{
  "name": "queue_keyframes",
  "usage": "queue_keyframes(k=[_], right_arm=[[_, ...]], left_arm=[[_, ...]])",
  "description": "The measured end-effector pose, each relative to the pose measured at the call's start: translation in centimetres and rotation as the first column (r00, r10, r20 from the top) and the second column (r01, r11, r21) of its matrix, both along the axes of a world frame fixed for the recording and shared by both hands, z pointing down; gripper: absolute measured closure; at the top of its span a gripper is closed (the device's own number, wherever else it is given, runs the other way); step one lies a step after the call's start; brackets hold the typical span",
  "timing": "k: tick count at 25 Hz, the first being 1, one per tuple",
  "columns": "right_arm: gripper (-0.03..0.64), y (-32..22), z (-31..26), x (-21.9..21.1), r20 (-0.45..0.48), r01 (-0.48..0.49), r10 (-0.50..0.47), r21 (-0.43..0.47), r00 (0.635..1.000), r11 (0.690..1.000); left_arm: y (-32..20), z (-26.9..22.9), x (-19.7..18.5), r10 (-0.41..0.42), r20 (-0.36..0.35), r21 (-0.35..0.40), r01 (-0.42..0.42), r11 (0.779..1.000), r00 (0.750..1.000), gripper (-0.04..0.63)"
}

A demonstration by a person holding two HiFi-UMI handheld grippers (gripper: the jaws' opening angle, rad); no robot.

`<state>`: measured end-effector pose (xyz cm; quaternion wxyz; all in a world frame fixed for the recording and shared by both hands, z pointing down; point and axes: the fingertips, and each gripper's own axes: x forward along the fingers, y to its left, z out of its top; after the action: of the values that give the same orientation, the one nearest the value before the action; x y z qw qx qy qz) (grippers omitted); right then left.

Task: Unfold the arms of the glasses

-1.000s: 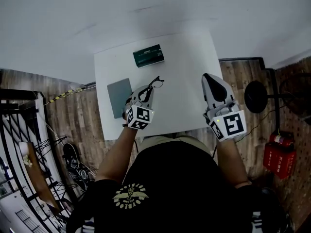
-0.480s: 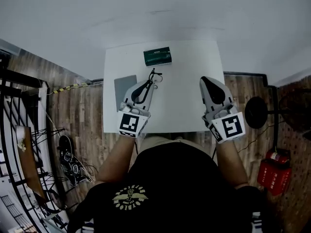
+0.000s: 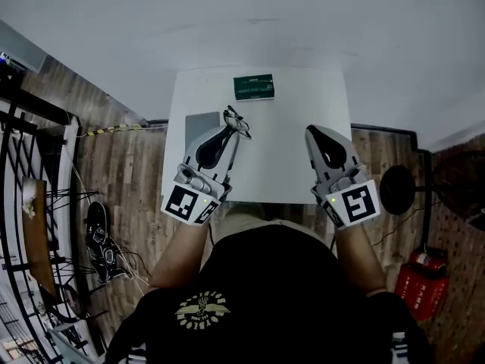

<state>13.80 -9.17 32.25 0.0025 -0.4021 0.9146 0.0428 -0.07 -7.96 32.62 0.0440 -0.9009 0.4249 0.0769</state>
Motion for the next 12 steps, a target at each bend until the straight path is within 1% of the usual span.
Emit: queue_keyframes(k=[4,7,10,12], right_arm=[[0.615,2.0,-1.6,-1.3,0.033,0.056,-0.057,0.007,0.998,0.998],[0.615,3.8,-3.0,-2.6,0.048,0.135,-0.136,0.027,0.990,0.991],[0.615,5.5,-3.7,-4.1,0.036,0.208,-0.209,0.036,0.977,0.978],[0.615,6.8,-3.9,-5.2,0.042,0.268,-0.269,0.023,0.962,0.963]], left_arm=[[2.7,-2.2,-0.3,0.069,-0.071,0.044,-0.066,0.997,0.995,0.560],[4.7,-3.3,-0.3,0.140,-0.115,0.058,-0.134,0.989,0.983,0.560],[6.6,-4.3,0.0,0.232,-0.150,0.079,-0.222,0.972,0.961,0.560],[8.0,-4.8,0.2,0.293,-0.152,0.099,-0.280,0.955,0.944,0.560]])
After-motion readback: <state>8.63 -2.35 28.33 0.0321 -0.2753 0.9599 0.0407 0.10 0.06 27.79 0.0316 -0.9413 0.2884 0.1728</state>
